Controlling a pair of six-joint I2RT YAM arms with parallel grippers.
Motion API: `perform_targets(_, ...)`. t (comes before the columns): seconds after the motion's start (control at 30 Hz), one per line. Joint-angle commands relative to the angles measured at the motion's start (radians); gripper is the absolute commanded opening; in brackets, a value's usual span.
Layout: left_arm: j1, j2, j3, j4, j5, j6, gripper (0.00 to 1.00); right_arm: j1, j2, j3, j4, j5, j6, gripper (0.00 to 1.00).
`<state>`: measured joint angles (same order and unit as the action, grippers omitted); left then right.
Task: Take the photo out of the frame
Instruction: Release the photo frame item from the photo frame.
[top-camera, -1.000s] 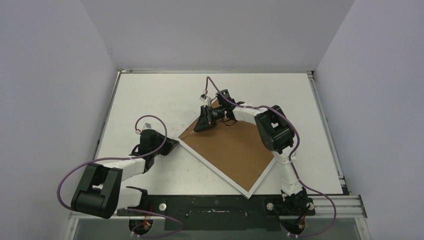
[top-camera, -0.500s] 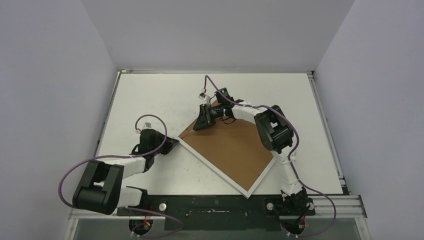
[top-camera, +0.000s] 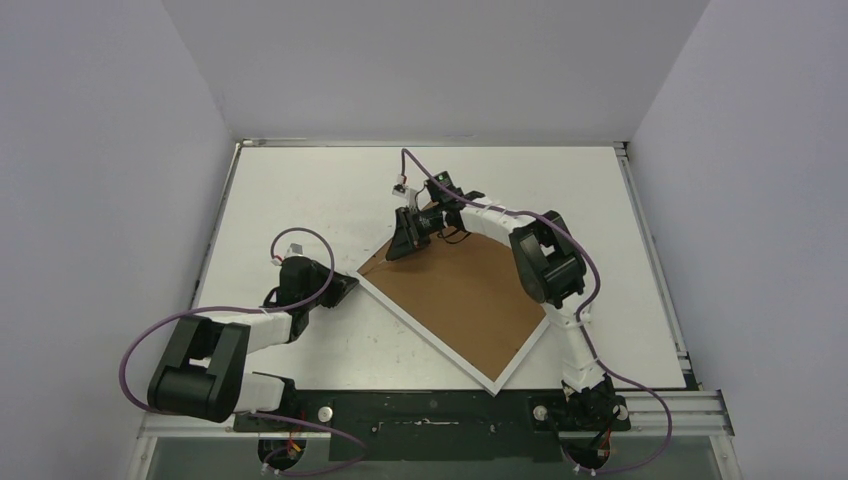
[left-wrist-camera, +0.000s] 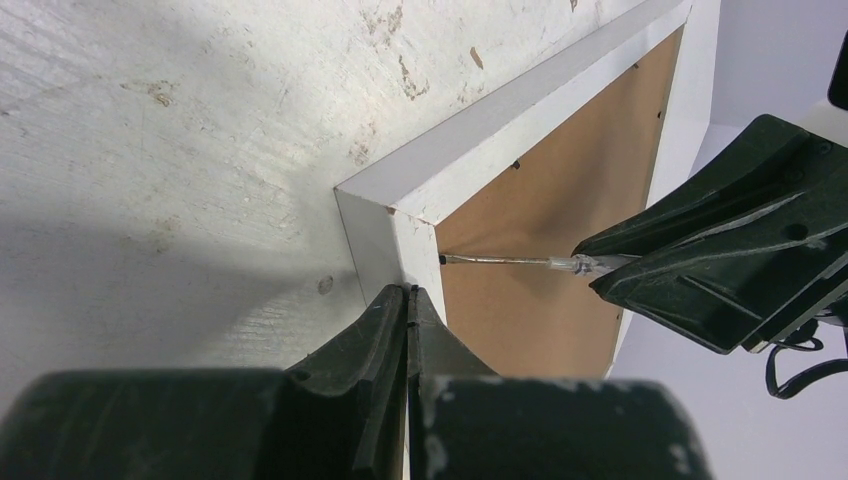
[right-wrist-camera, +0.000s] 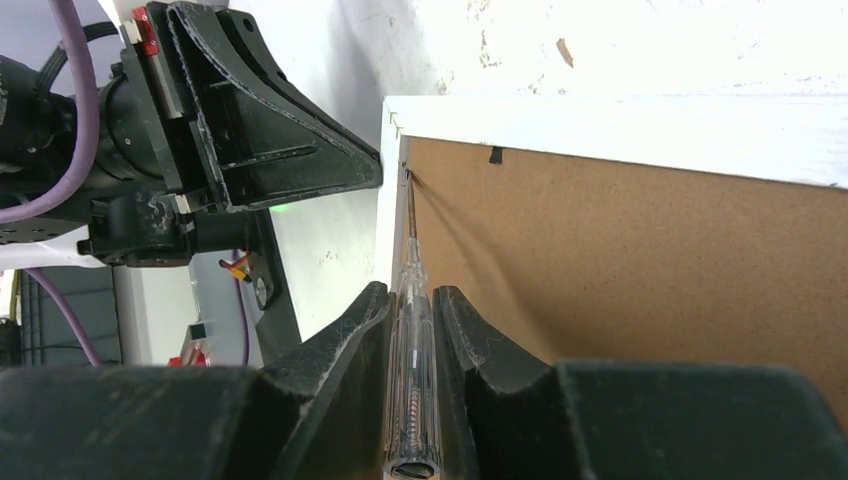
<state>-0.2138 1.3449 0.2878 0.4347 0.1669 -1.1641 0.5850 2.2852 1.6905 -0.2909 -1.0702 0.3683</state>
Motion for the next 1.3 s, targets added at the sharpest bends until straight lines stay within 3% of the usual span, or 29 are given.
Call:
perform_targets(0.0, -0.006, 0.023, 0.020, 0.052, 0.019, 0.020, 0.00, 0.087, -0.042, 0.018, -0.074, 0.008, -0.072, 0.05)
perform_targets(1.27, -0.008, 0.047, 0.019, 0.080, 0.043, 0.018, 0.00, 0.241, -0.067, 0.184, -0.288, 0.145, -0.169, 0.05)
